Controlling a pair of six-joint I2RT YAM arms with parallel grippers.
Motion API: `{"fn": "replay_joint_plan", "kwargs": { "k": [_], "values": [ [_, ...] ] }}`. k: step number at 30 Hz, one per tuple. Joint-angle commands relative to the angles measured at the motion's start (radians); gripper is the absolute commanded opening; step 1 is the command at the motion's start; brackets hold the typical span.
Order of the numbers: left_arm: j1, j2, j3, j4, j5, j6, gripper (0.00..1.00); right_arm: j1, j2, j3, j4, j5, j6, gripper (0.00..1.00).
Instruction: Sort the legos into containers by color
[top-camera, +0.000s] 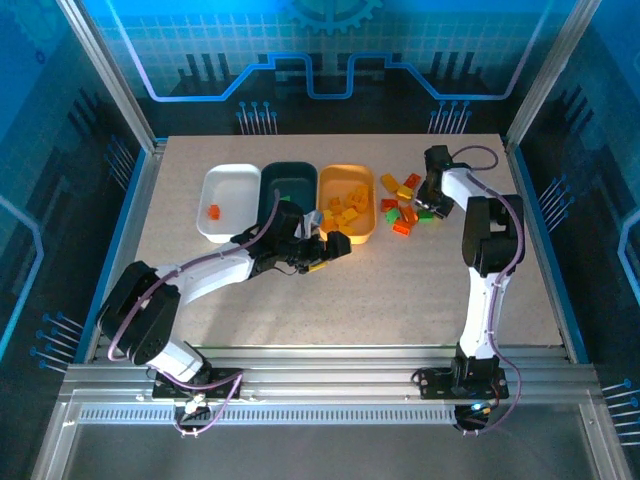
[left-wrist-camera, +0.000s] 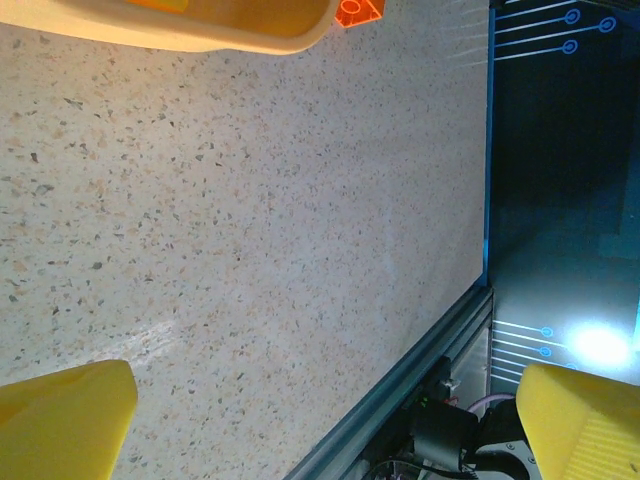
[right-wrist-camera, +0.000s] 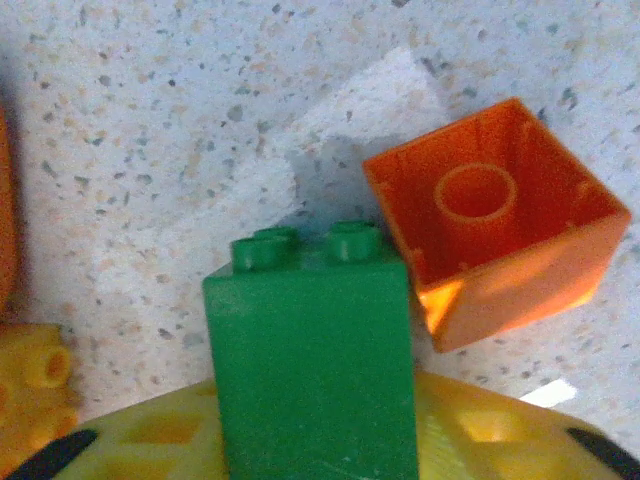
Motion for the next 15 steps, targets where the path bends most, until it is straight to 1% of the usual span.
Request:
{"fn": "replay_joint_plan", "kwargs": {
  "k": [1,3,8,10,13,15],
  "values": [
    [-0.003,0.008,0.037,-0.021,-0.002,0.039,0.99,-0.006,-0.036,-0.033,0.043,0.001,-0.015,0.30],
    [0.010,-0.001,0.041,-0.040,-0.011,0.054,0.99,0.001,-0.069,-0.049,0.062,-0.006,-0.032,0.27],
    [0.071,-0.060,0.019,-0.050,-0.014,0.054,0.99,0.039,-0.185,-0.099,0.078,-0.008,-0.061,0.27],
    [0.106,-0.102,0.000,-0.065,-0.029,0.056,0.99,0.073,-0.248,-0.127,0.083,-0.002,-0.067,0.27],
    [0.187,-0.188,-0.051,-0.084,-0.057,0.043,0.99,0.149,-0.331,-0.161,0.081,0.027,-0.084,0.27],
    [0.272,-0.251,-0.098,-0.103,-0.077,0.020,0.99,0.233,-0.361,-0.174,0.089,0.022,-0.089,0.27]
  ]
}}
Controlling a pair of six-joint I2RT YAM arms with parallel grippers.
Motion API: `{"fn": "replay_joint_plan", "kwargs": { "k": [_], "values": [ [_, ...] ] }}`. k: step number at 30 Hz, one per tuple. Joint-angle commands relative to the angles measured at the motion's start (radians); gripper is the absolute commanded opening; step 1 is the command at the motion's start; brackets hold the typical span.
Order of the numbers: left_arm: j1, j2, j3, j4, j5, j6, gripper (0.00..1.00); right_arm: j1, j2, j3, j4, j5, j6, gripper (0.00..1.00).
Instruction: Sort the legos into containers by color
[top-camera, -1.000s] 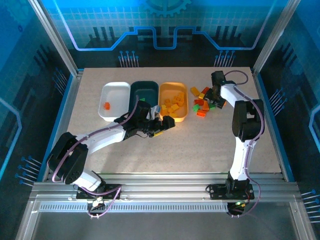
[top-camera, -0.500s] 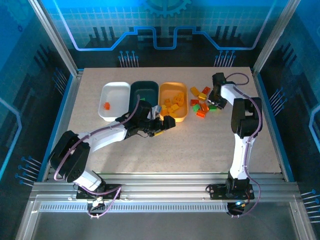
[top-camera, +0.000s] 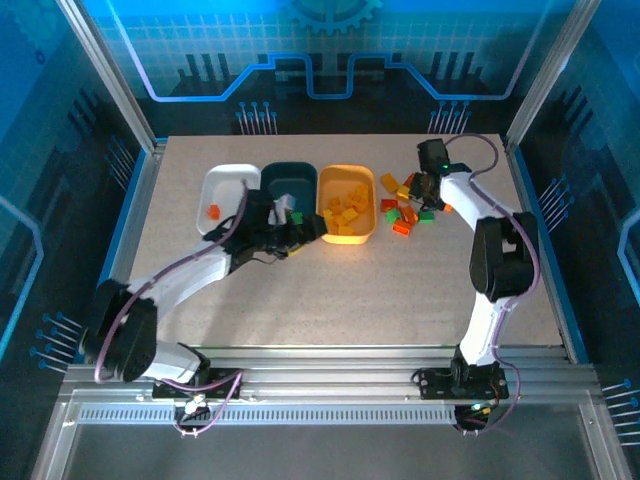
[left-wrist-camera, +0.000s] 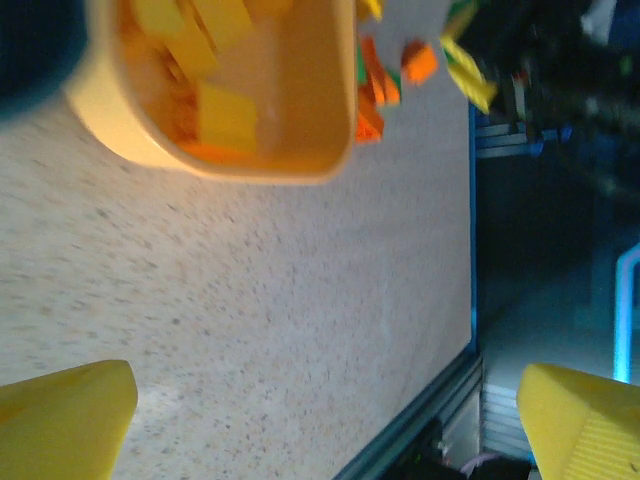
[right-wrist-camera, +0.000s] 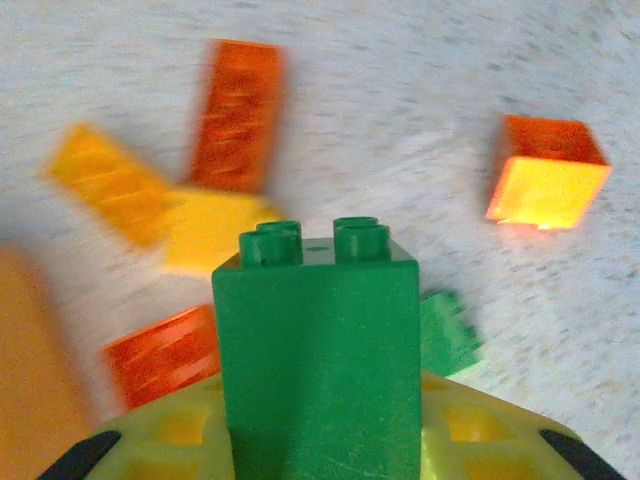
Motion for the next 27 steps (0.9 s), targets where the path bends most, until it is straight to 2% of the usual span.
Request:
{"fn": "replay_joint_plan", "kwargs": {
  "k": [1,5,8,11,14,16,18,21,27],
  "values": [
    [0.127,-0.113,-0.079,-0.070,-0.066,-0.018,0.99,0.155,-0.067,-0.021,0.038,-0.008,-0.034,0.27],
    [0.296,-0.213,-0.175,-0.140,-0.137,-0.063,0.99,0.393,0.037,0.100,0.060,-0.056,-0.106,0.27],
    [0.426,-0.263,-0.249,-0.124,-0.072,-0.083,0.99,0.515,0.174,0.271,0.026,-0.044,-0.159,0.27],
    [0.489,-0.311,-0.286,-0.138,-0.028,-0.067,0.99,0.566,0.319,0.463,-0.029,-0.051,-0.186,0.27],
    [0.498,-0.345,-0.308,-0.154,-0.004,-0.044,0.99,0.588,0.466,0.678,-0.139,-0.053,-0.208,0.29],
    [0.498,-0.351,-0.317,-0.151,0.023,-0.033,0.99,0.593,0.550,0.825,-0.226,-0.061,-0.217,0.35],
    [0.498,-0.349,-0.310,-0.157,0.045,-0.021,0.99,0.594,0.607,0.948,-0.307,-0.055,-0.222,0.48],
    [0.498,-0.349,-0.300,-0.149,0.072,-0.014,0.99,0.600,0.591,0.963,-0.322,-0.036,-0.236,0.58],
    [0.488,-0.342,-0.305,-0.077,0.123,-0.052,0.99,0.584,0.367,0.762,-0.248,0.063,-0.254,0.59]
  ]
}}
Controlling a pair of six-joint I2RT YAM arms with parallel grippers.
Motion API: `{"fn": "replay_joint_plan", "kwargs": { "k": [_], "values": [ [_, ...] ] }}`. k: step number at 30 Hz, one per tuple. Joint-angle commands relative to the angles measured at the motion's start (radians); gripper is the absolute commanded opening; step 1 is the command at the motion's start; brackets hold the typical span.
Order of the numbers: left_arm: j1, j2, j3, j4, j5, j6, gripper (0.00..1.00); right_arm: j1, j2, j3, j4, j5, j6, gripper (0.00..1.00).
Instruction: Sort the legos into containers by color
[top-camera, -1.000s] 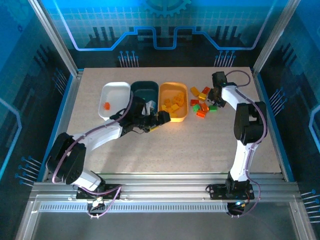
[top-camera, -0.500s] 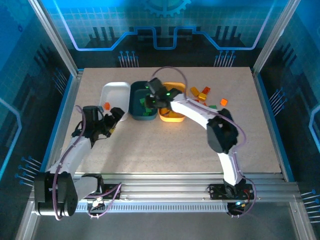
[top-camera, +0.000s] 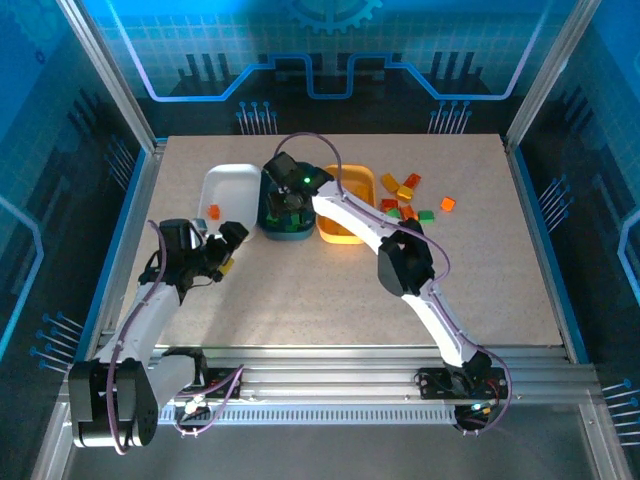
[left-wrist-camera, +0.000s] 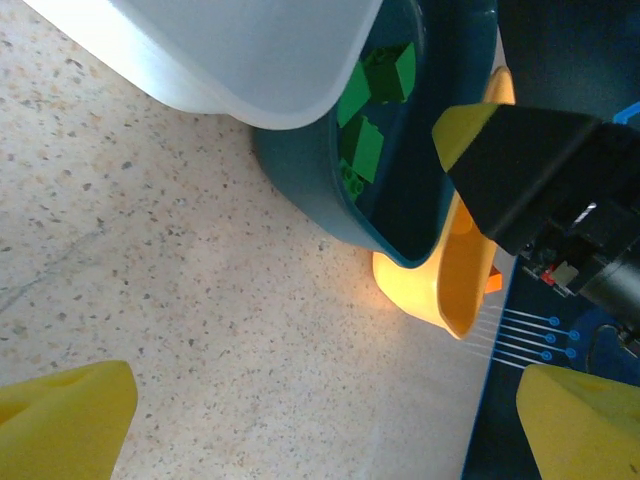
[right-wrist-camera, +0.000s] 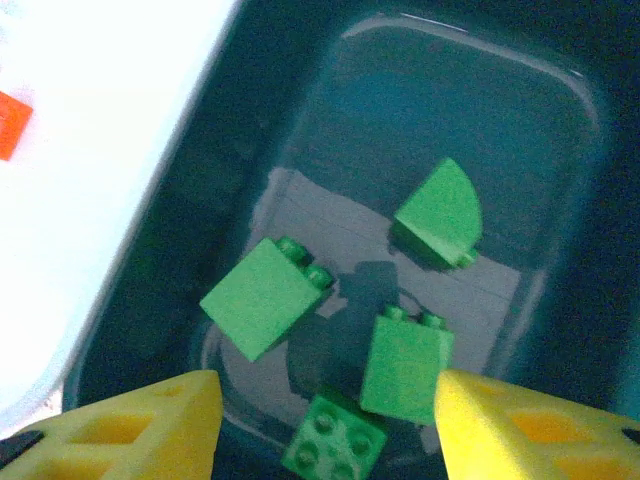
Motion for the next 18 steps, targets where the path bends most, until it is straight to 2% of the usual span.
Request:
{"fn": "replay_joint_plan", "kwargs": {
  "k": [1,5,10,14,18],
  "values": [
    [-0.016,-0.003,0.000,0.060,0.069,-0.010,0.99,-0.023,-0.222,-0.128,0.011,0.100,-0.025,0.59],
    [-0.171,0.008,0.012,0.099,0.032,-0.015,0.99,-0.128,-0.468,-0.492,0.123,0.156,-0.009,0.59],
    [-0.426,0.104,0.056,0.183,-0.024,-0.003,0.99,-0.364,-0.651,-0.849,0.167,0.103,0.046,0.57],
    [-0.570,0.219,0.151,0.208,-0.041,0.039,0.99,-0.542,-0.681,-0.975,0.203,0.001,0.079,0.57],
    [-0.665,0.320,0.243,0.202,-0.057,0.062,0.99,-0.635,-0.640,-1.015,0.226,-0.039,0.161,0.64]
  ]
}}
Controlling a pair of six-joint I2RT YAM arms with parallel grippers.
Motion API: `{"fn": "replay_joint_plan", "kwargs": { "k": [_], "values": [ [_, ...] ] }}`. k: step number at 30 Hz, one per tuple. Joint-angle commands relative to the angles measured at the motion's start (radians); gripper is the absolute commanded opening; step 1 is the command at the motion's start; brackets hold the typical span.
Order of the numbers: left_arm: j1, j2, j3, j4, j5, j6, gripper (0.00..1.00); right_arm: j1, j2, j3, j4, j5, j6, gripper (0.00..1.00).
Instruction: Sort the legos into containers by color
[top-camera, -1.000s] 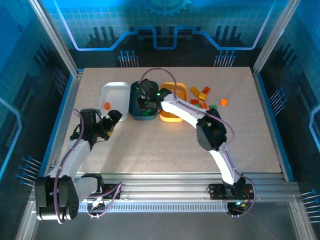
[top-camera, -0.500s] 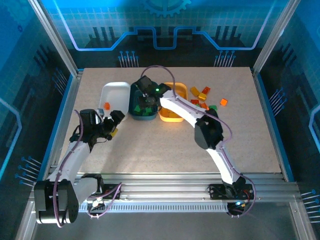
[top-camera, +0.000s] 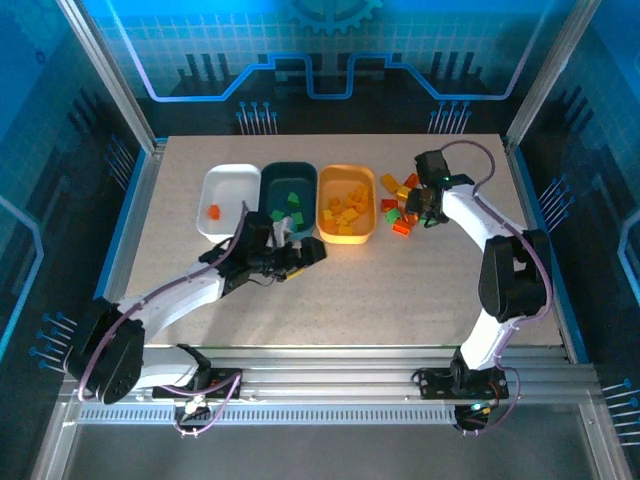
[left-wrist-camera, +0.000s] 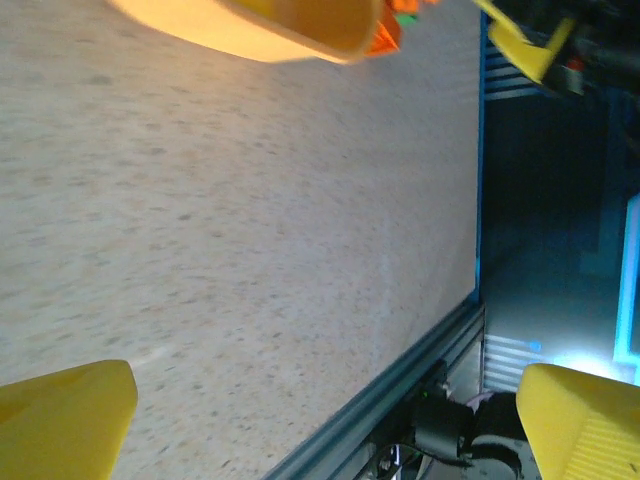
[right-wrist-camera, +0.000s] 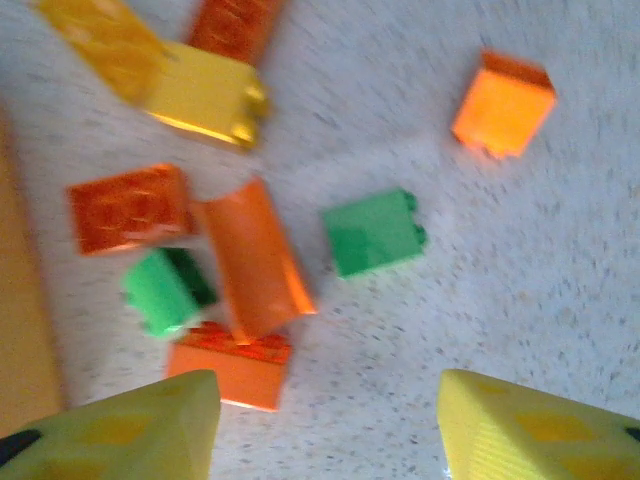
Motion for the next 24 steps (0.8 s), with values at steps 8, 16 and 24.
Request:
{"fn": "replay_joint_plan", "kwargs": {
  "k": [8,16,24],
  "values": [
    [-0.103,0.129,0.110,0.046,-0.047,0.023,0.99,-0.115,0.110,-0.075,0.194,-0.242,0.308,0.70],
    [-0.103,0.122,0.123,0.005,-0.065,0.046,0.99,-0.139,0.196,-0.030,0.224,-0.283,0.426,0.72],
    [-0.103,0.131,0.139,-0.018,-0.069,0.066,0.99,-0.157,0.282,0.084,0.208,-0.240,0.421,0.71]
  ]
}}
